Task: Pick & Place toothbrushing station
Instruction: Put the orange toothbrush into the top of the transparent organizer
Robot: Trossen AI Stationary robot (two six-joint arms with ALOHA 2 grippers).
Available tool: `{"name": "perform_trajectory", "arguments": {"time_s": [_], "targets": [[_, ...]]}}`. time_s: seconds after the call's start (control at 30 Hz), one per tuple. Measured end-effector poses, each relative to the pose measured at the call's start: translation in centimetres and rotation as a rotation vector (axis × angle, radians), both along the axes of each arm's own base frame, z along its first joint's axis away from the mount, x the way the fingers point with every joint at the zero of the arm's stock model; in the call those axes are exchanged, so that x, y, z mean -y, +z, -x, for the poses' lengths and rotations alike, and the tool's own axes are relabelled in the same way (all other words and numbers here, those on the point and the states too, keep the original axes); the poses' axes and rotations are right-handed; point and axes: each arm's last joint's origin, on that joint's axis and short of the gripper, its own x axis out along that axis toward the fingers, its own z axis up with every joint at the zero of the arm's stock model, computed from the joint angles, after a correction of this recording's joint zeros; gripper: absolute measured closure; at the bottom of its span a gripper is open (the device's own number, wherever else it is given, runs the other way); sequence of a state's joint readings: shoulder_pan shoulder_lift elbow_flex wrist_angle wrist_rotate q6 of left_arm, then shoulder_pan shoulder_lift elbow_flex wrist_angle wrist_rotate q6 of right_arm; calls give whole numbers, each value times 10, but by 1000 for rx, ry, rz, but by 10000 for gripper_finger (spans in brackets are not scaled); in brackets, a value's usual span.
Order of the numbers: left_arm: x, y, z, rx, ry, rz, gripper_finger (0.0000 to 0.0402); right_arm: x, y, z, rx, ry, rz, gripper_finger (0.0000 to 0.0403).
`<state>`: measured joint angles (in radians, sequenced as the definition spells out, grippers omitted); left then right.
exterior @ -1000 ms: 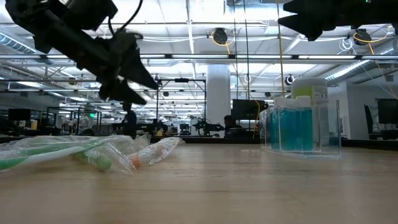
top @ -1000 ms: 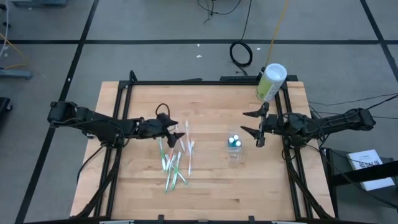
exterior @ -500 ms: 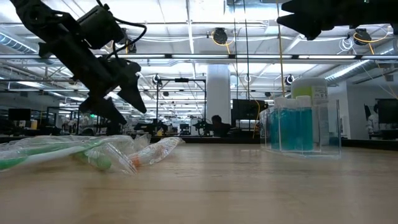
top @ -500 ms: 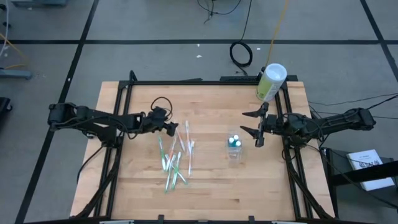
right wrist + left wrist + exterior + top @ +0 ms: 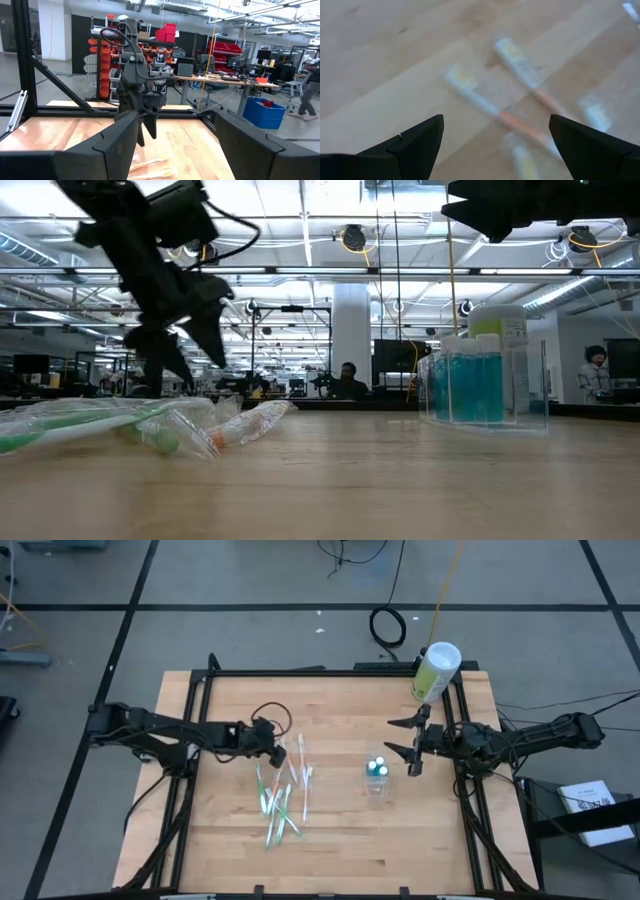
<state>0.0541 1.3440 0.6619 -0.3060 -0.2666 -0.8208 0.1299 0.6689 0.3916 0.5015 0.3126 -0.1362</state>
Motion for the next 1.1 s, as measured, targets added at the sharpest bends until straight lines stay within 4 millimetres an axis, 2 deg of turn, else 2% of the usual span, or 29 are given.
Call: {"name": "perform_trajectory", "arguments": {"time_s": [0.3, 0.47, 0.8, 1.1], "targets": [[9, -13, -50, -74, -162, 12, 37, 0, -1, -1, -8, 0, -2, 147], [11, -17, -63, -76, -237, 65, 37, 0, -2, -1, -13, 0, -2, 147], [8, -32, -53, -216, -118, 146, 37, 0, -2, -1, -16, 0, -2, 147], [-9, -18, -34, -295, 23, 75, 37, 0, -1, -1, -11, 0, -3, 147]]}}
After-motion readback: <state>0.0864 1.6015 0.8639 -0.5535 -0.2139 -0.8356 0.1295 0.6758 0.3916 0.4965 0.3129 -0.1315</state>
